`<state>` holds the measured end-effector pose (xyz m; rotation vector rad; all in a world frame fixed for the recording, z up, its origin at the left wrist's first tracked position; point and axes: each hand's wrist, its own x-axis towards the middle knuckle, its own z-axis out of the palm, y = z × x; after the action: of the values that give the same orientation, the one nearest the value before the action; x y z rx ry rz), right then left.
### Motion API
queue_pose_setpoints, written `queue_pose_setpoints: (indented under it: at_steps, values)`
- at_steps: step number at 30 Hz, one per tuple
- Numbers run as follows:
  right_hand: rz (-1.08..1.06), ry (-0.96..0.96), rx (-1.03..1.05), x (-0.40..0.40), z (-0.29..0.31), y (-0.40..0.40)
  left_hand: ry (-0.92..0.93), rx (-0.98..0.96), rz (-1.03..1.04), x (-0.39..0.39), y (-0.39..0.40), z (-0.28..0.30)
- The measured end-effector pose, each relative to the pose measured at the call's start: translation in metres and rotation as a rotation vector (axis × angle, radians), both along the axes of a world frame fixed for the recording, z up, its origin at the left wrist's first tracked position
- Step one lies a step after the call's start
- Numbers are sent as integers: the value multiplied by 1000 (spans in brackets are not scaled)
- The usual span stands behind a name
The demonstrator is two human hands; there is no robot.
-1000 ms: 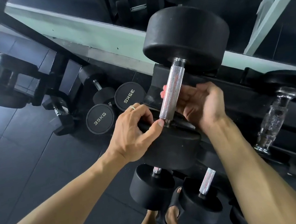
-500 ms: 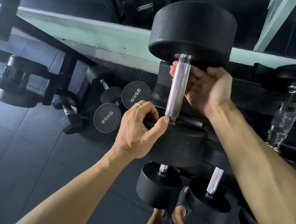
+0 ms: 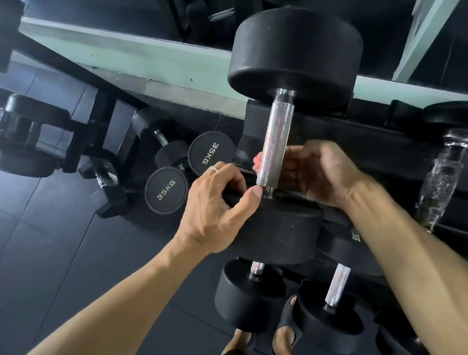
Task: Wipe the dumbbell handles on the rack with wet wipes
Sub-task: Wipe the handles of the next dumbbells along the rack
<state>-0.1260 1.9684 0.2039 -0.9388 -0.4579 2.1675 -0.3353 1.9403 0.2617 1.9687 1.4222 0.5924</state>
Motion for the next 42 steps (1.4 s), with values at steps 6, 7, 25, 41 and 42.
queue_pose_setpoints:
  at_steps: [6,7,25,41,42]
  values:
    - [-88,-103,29,-4,4,6,-18,-10,-6,0,1,0]
    - [-95,-98,10,-4,1,1,-24,-12,-8,-1,1,0]
    - [-429,-875,208,-44,115,-61,-384,-394,-262,0,34,23]
    - [-797,-1394,38,-115,78,-86,-771,-989,368,43,116,3]
    - [-787,-1431,35,-116,74,-86,-780,-1030,338,46,116,1]
